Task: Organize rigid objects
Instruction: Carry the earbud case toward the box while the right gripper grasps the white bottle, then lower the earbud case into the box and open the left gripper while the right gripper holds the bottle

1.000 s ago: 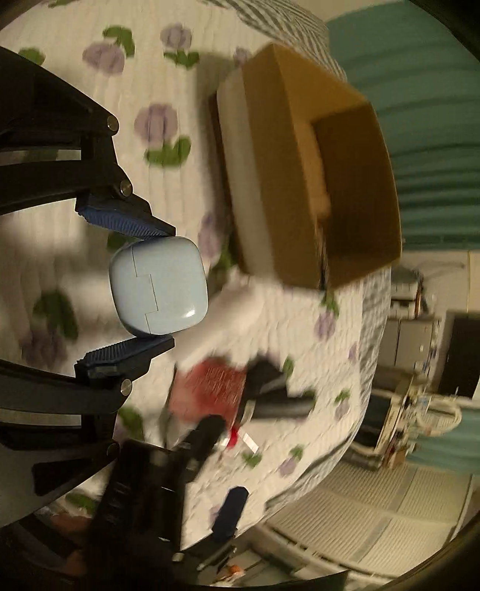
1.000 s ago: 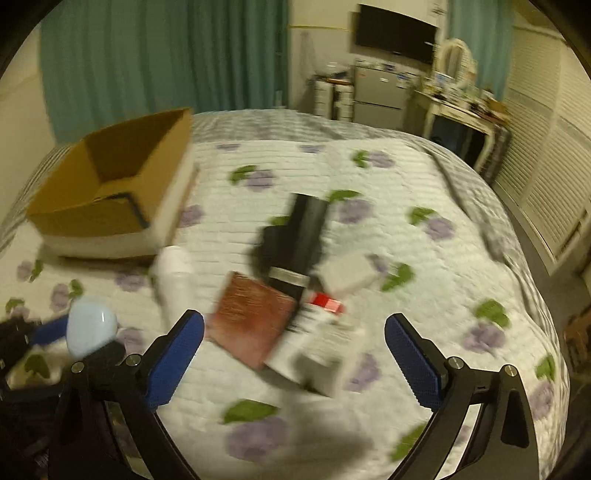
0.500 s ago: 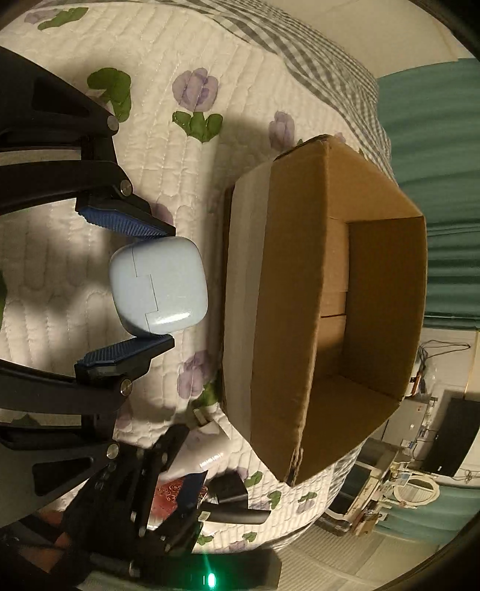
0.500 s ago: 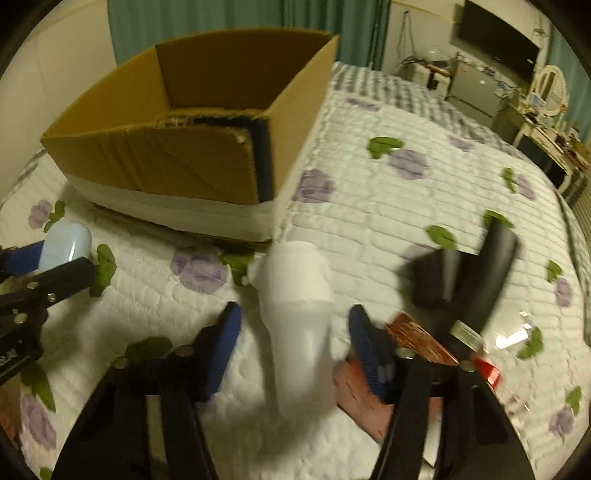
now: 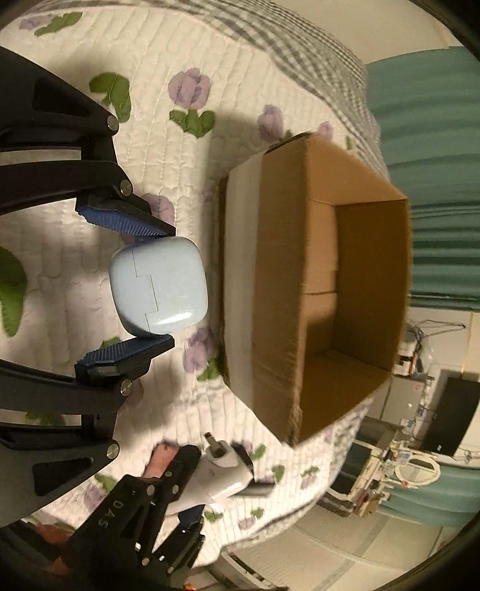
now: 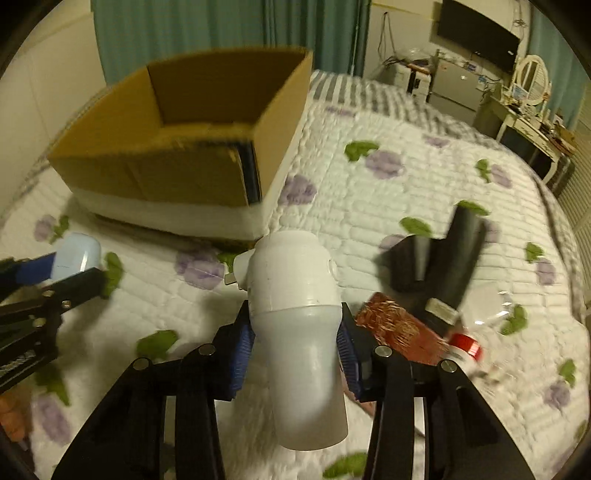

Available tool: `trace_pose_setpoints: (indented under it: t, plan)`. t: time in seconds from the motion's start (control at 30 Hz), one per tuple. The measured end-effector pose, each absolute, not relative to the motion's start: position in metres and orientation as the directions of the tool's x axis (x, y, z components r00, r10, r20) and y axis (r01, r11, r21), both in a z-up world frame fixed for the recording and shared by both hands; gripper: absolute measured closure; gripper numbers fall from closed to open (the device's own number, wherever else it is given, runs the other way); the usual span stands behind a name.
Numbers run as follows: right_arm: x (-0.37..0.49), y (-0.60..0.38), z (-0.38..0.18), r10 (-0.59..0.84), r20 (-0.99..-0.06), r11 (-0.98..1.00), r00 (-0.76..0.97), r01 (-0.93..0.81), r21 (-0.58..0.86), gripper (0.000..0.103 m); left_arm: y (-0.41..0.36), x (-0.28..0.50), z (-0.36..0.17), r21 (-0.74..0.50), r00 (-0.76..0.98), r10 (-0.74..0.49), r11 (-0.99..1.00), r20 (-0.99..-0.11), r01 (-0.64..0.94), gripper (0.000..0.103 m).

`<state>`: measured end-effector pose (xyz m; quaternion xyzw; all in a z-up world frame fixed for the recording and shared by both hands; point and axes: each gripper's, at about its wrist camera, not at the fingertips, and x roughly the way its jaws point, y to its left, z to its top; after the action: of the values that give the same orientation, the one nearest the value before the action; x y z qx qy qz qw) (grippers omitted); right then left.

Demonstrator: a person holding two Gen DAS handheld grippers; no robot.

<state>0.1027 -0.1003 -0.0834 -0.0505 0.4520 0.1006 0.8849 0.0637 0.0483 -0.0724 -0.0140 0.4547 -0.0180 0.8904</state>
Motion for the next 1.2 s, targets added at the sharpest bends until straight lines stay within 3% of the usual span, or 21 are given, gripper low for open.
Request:
trace_pose_setpoints:
  t: [0.33, 0.57, 0.83, 1.2]
  plan:
    - [0.092, -0.070, 0.021, 0.125, -0.728, 0.957, 0.674, -0.276, -0.091, 0.061, 0.065, 0.076, 0.019, -0.095, 0.662, -0.131, 0.991, -0.738, 0.091, 0.050]
    - [0.116, -0.054, 0.065, 0.170, -0.691, 0.954, 0.703, -0.293, -0.063, 0.061, 0.078, 0.120, 0.058, 0.015, 0.710, -0.083, 0.991, -0.699, 0.131, 0.050]
    - [0.167, -0.035, 0.077, 0.182, -0.669, 0.954, 0.721, -0.295, -0.059, 0.061, 0.083, 0.186, 0.033, 0.030, 0.689, -0.058, 0.993, -0.722, 0.114, 0.050]
    - [0.220, -0.037, 0.023, 0.186, -0.713, 0.961, 0.676, -0.275, -0.010, 0.061, 0.079, 0.223, -0.032, 0.057, 0.637, -0.049, 0.988, -0.770, 0.145, 0.050]
